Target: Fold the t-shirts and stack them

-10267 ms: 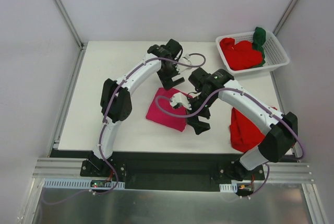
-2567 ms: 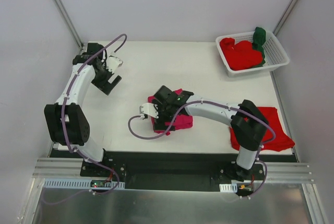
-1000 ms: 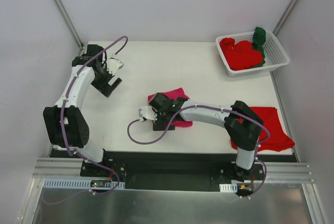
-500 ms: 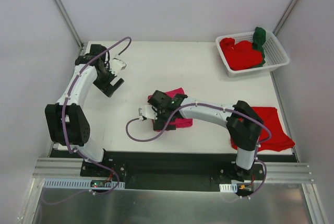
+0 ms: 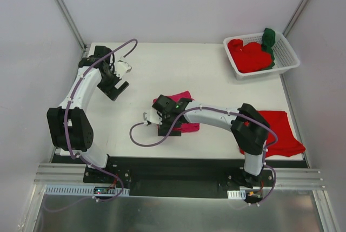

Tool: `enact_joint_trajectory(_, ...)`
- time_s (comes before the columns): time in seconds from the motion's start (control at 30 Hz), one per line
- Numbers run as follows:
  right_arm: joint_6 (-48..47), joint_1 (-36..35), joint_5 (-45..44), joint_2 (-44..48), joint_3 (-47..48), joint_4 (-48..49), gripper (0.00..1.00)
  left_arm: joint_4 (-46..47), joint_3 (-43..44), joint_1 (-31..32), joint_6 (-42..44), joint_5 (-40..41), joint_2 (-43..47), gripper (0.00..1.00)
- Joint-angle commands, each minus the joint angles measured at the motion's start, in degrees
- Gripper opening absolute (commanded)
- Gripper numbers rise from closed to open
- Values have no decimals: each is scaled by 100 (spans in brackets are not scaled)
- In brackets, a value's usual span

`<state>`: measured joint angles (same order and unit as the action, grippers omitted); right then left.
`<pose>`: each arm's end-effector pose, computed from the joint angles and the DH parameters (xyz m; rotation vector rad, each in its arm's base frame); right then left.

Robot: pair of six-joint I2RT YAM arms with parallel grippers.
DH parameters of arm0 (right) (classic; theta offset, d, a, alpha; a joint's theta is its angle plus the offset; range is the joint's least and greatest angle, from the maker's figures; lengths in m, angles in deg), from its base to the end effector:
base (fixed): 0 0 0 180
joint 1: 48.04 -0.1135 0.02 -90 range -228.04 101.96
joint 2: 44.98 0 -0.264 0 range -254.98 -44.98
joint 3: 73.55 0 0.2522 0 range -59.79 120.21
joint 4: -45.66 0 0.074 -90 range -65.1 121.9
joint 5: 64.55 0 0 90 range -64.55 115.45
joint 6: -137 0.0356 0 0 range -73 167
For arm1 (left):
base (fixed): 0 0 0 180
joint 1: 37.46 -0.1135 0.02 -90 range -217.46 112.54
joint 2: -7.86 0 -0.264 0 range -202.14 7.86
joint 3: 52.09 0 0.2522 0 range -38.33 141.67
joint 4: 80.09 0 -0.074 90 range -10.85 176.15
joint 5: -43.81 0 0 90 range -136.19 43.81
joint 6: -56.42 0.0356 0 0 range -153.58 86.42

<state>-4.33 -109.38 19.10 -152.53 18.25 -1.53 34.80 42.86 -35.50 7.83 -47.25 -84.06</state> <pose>0.1915 0.3422 0.1993 -2.1946 1.5043 -0.0912 0.3318 -0.0120 0.2938 0.9922 2.4785 0.2007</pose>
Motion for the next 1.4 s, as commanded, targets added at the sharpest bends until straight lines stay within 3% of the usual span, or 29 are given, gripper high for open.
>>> enact_joint_trajectory(0.0,220,-36,204,59,492,-216,100,-77,38,68,78,1,60,99)
enact_joint_trajectory(0.2,386,-80,345,15,923,-533,100,-77,55,77,96,9,51,99)
enact_joint_trajectory(0.6,457,-89,1145,-170,810,-674,100,-77,55,94,131,62,7,99)
enact_joint_trajectory(1.07,159,-27,442,-399,387,-111,100,-85,90,112,148,80,7,99)
enact_joint_trajectory(1.37,132,-18,187,-205,668,-278,100,-77,116,147,157,80,-54,99)
